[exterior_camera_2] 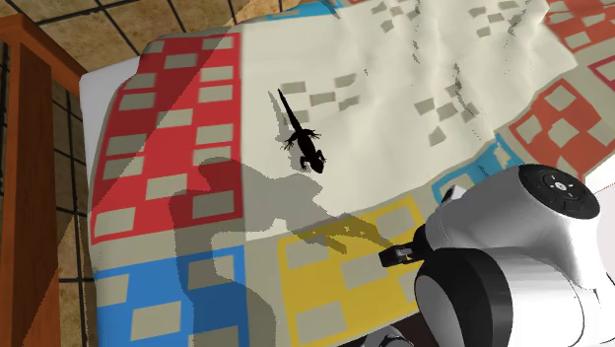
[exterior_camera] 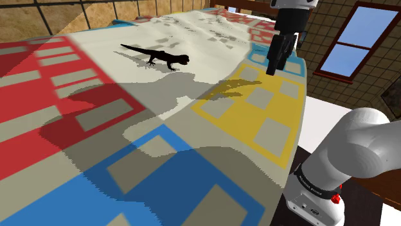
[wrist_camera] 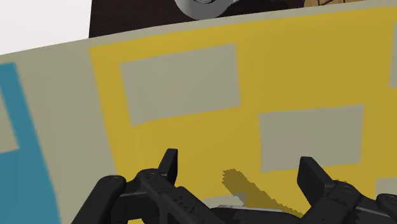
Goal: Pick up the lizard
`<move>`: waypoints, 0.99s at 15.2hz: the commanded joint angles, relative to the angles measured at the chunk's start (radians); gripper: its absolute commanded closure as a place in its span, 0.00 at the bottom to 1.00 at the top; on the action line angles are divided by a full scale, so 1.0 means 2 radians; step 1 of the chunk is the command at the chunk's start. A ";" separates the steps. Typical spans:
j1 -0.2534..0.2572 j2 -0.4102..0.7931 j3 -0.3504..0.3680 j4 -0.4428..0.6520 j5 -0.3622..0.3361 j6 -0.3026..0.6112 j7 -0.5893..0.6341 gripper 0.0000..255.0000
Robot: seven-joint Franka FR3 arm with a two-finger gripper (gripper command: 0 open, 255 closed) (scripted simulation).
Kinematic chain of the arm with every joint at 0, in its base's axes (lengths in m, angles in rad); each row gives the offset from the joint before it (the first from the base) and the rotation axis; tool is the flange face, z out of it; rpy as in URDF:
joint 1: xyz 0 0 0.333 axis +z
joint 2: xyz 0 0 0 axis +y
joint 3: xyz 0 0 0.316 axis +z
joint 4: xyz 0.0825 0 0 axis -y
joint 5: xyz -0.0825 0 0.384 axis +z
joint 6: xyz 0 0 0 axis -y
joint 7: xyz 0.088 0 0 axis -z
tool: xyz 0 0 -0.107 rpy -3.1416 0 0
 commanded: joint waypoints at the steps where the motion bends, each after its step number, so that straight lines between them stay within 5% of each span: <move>1: 0.000 0.000 0.000 0.000 0.000 0.000 0.000 0.00; 15: 0.027 0.261 0.069 0.217 0.003 0.060 0.044 0.00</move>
